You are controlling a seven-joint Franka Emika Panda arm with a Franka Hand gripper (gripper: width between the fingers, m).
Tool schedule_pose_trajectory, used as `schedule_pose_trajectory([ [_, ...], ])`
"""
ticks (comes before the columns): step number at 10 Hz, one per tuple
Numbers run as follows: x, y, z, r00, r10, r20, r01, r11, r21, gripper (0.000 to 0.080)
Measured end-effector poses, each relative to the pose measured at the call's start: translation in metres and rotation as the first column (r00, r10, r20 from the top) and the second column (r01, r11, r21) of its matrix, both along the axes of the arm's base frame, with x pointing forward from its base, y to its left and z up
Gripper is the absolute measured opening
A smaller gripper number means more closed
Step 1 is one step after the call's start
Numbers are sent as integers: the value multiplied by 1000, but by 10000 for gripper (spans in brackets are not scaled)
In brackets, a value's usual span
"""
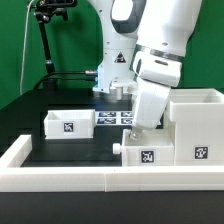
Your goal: Assemble drawer
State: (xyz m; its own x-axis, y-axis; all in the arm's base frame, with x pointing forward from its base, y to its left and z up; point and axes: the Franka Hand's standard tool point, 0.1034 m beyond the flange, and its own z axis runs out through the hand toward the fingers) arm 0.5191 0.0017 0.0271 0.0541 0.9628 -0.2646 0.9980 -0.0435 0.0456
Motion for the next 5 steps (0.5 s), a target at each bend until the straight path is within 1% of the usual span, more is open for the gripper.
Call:
schedule_pose_trajectory([
  [3, 0, 0, -1, 1000, 1, -2, -1, 1000, 0, 47],
  [5, -2, 3, 0, 1000, 24, -15, -24, 1000, -11, 47],
])
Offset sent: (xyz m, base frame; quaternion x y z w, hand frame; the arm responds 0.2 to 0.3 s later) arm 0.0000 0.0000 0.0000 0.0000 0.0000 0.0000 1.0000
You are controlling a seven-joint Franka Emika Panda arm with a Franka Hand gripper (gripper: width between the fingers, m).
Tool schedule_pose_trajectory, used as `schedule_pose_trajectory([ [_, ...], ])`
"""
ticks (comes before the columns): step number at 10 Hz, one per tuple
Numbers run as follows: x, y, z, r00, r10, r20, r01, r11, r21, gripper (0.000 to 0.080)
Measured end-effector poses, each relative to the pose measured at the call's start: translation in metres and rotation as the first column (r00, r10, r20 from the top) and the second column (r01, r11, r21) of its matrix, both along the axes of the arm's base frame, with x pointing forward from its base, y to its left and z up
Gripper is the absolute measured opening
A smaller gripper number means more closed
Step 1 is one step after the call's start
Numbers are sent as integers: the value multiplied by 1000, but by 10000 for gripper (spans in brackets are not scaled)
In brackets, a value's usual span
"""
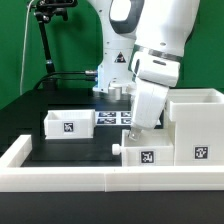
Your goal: Assemble drawer
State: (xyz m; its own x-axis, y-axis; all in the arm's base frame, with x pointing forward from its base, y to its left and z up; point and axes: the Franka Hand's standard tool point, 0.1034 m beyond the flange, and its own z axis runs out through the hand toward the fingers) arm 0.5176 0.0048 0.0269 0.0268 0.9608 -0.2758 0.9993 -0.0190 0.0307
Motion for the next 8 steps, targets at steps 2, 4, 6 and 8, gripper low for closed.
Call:
schedule_pose_trajectory([
  [2, 1, -1, 1, 1000, -7, -6, 7, 1000, -11, 47],
  [4, 3, -1, 4, 1000, -2, -16, 1, 1000, -28, 47],
  [6, 2, -3, 3, 1000, -5, -19, 5, 1000, -28, 47],
  [8, 2, -3, 2, 1000, -6, -19, 5, 1000, -28, 47],
])
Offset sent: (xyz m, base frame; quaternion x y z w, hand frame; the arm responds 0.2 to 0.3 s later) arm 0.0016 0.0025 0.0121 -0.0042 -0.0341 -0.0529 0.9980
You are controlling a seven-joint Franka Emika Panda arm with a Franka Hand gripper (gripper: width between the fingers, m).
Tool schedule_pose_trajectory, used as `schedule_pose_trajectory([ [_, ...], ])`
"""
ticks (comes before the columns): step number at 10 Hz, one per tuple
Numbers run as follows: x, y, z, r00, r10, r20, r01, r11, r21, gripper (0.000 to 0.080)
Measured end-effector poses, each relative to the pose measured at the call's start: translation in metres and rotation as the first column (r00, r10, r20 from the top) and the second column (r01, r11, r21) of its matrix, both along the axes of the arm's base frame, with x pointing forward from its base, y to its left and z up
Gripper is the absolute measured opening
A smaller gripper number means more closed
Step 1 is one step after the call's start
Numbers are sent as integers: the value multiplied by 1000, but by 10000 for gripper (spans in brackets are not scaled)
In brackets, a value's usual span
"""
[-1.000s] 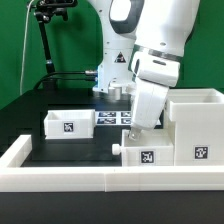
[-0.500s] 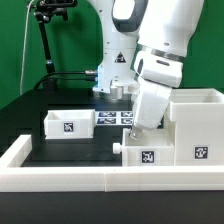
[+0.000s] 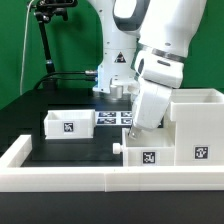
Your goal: Assemble drawer
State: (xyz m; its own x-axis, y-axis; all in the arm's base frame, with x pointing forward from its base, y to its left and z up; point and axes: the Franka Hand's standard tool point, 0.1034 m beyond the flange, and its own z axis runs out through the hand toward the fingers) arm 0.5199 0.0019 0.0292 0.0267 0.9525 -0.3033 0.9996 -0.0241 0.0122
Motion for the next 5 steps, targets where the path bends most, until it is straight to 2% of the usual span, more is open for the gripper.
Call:
schedule_pose_trajectory([
  [5, 0, 4, 0, 999, -43, 8, 43, 999, -4, 46],
])
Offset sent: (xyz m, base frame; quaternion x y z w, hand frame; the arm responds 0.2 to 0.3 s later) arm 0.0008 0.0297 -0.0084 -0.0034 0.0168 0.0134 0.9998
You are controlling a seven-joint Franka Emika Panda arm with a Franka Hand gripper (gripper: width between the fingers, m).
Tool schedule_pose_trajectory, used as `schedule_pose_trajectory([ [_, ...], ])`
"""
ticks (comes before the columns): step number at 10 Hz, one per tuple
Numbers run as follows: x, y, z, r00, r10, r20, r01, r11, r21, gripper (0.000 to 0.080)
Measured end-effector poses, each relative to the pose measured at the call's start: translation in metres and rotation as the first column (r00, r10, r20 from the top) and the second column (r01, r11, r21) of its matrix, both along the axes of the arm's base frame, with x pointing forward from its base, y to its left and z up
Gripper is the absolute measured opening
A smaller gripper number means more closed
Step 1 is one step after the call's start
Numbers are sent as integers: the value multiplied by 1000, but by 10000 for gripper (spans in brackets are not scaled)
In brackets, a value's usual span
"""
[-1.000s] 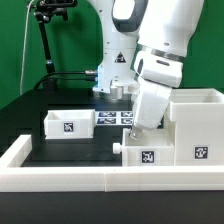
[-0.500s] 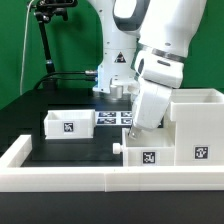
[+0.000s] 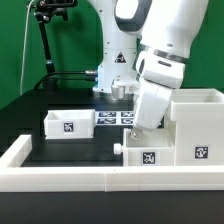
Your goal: Assemble drawer
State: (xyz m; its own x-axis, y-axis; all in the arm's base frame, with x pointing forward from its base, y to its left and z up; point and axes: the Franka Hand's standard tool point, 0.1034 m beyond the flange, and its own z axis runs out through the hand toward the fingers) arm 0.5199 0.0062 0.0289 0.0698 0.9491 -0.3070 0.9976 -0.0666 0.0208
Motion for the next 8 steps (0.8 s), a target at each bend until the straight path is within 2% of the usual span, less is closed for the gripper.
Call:
schedule_pose_trajectory([
  [8, 1, -1, -1, 1000, 4, 7, -4, 1000, 4, 47],
])
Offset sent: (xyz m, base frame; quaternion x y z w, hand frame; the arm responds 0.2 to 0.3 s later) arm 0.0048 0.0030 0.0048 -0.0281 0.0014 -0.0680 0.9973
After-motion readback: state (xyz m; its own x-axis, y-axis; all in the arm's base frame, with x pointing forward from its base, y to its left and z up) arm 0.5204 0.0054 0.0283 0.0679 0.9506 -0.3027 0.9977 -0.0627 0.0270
